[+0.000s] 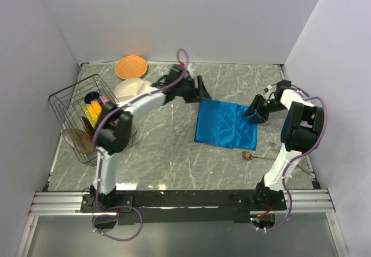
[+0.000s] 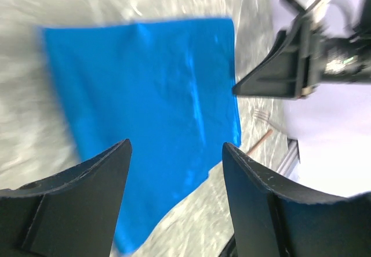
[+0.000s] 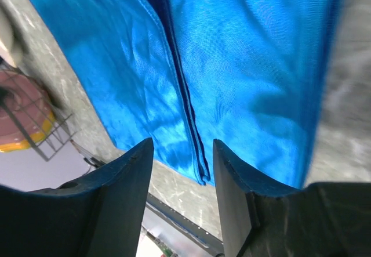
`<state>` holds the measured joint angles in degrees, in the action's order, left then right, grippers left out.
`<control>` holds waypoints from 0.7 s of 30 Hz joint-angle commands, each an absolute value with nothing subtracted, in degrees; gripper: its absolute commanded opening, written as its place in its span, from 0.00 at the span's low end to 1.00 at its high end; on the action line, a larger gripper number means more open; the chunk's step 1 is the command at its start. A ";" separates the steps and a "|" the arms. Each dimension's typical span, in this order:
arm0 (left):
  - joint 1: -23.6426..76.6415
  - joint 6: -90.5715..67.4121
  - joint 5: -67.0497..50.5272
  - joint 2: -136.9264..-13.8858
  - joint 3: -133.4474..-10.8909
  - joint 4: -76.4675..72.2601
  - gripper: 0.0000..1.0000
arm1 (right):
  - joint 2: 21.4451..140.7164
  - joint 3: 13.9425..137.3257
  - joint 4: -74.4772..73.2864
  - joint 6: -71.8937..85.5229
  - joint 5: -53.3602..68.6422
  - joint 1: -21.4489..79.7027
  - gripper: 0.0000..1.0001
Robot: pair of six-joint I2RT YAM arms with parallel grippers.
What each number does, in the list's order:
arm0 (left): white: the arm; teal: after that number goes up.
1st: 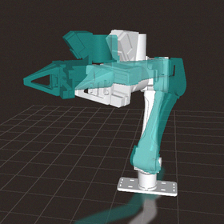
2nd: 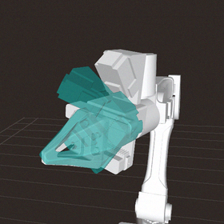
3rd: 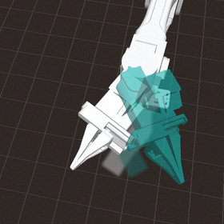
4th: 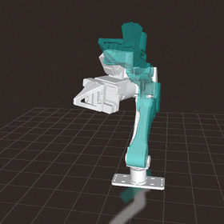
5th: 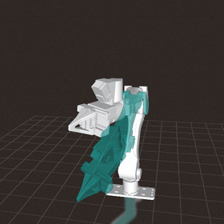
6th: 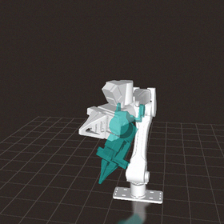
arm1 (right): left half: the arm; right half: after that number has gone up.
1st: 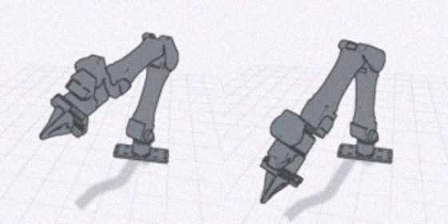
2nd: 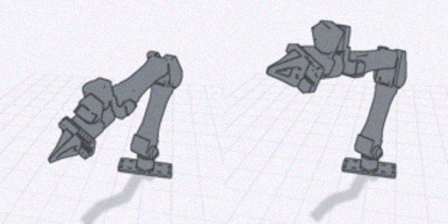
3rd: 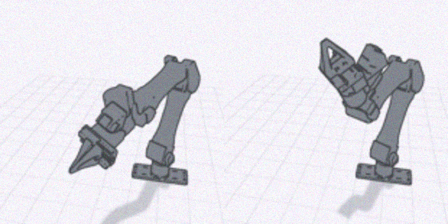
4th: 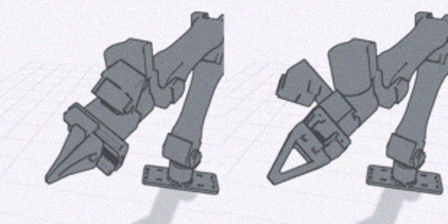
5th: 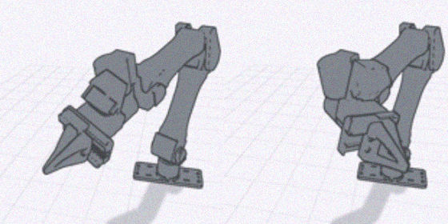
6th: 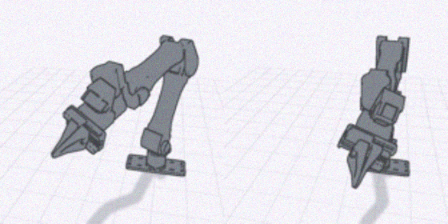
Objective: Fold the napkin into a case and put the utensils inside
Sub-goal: Fold the rectangle-folded napkin at the center of the board.
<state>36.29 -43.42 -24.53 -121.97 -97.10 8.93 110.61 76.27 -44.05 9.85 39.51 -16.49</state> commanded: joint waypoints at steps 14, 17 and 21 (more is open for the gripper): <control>31.29 -36.04 -21.09 -107.75 -85.25 12.39 0.70 | 113.38 77.69 -41.22 12.66 28.22 -7.47 0.38; 30.76 -36.21 -21.27 -107.75 -84.82 12.57 0.70 | 114.08 77.26 -40.87 13.00 28.12 -6.77 0.38; 30.32 -36.21 -21.53 -107.49 -84.20 12.92 0.70 | 114.78 76.64 -40.34 13.71 29.00 -6.24 0.36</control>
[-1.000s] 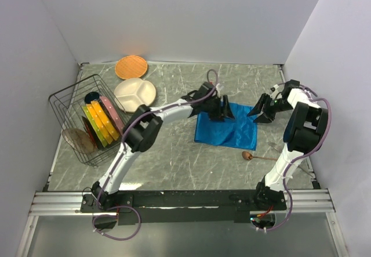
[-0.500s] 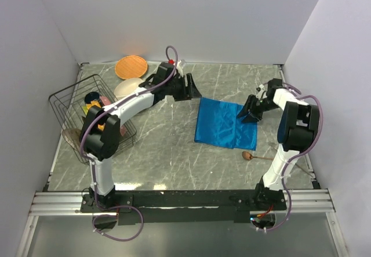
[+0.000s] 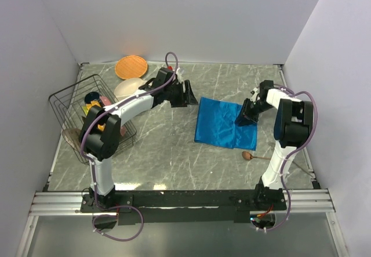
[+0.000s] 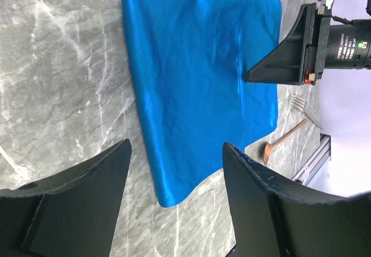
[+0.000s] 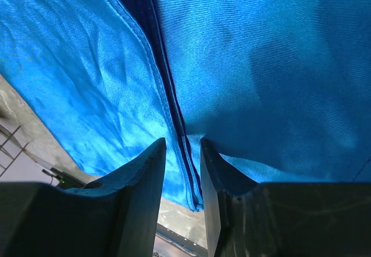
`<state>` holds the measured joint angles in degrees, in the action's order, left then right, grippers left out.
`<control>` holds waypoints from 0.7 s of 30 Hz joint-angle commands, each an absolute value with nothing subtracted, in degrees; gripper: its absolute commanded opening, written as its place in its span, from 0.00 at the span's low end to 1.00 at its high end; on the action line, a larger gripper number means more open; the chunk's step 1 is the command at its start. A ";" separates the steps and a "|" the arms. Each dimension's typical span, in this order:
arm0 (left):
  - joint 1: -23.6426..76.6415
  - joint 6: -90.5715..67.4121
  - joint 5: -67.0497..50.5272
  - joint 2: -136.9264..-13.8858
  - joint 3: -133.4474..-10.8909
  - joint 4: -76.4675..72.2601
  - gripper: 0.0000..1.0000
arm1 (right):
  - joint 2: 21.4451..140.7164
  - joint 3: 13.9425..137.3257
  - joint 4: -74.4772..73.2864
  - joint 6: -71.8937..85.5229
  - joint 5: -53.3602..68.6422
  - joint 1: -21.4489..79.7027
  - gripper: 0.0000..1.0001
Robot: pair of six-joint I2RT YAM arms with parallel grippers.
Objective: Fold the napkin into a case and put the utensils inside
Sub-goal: Fold the rectangle-folded napkin at the center of the board.
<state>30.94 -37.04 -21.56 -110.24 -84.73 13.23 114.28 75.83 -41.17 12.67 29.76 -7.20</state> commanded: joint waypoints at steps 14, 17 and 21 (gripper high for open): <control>28.74 -36.30 -23.11 -106.88 -82.01 13.45 0.69 | 115.23 76.64 -39.90 15.21 29.35 -5.10 0.32; 28.57 -36.12 -23.29 -106.61 -81.48 13.45 0.69 | 115.22 76.82 -40.25 15.38 29.88 -5.10 0.23; 28.04 -36.21 -23.73 -106.52 -81.12 13.53 0.69 | 115.66 76.99 -40.34 15.82 30.32 -5.01 0.16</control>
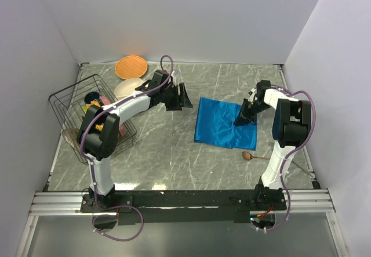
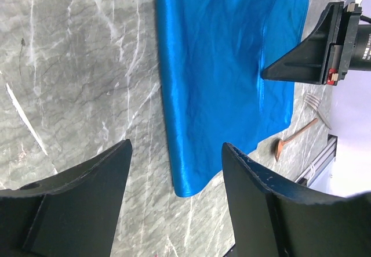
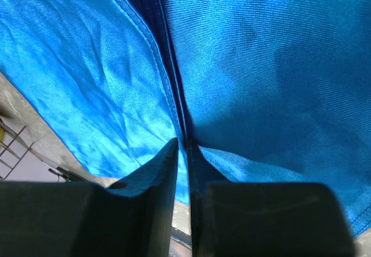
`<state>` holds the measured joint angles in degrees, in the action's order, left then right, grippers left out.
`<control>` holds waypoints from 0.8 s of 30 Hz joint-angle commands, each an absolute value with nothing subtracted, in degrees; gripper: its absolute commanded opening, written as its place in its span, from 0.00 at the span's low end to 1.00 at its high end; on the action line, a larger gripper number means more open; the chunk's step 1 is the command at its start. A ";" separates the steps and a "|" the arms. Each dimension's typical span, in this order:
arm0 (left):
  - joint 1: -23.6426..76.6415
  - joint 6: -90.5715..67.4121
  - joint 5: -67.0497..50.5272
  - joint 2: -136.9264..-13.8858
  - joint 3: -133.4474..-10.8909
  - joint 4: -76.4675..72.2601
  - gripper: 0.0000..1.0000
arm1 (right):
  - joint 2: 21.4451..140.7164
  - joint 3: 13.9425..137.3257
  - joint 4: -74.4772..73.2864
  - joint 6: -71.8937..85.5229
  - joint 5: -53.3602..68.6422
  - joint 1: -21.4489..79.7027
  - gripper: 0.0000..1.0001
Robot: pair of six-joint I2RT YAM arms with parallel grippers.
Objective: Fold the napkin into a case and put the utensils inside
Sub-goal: Fold the rectangle-folded napkin at the center of the board.
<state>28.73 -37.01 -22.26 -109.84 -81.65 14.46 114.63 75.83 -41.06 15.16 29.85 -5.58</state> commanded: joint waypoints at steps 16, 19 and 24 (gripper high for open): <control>26.72 -35.68 -24.52 -106.61 -80.60 13.71 0.68 | 111.98 76.55 -42.27 13.98 27.69 -5.97 0.00; 26.72 -35.68 -24.70 -106.52 -80.16 13.54 0.68 | 110.74 76.55 -43.50 12.92 26.81 -6.94 0.00; 26.63 -35.51 -24.79 -106.61 -80.07 13.54 0.67 | 109.51 76.11 -44.65 11.61 25.93 -9.57 0.00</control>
<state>26.87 -36.58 -23.33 -109.45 -80.25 14.50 113.36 75.79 -42.72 13.50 27.90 -7.09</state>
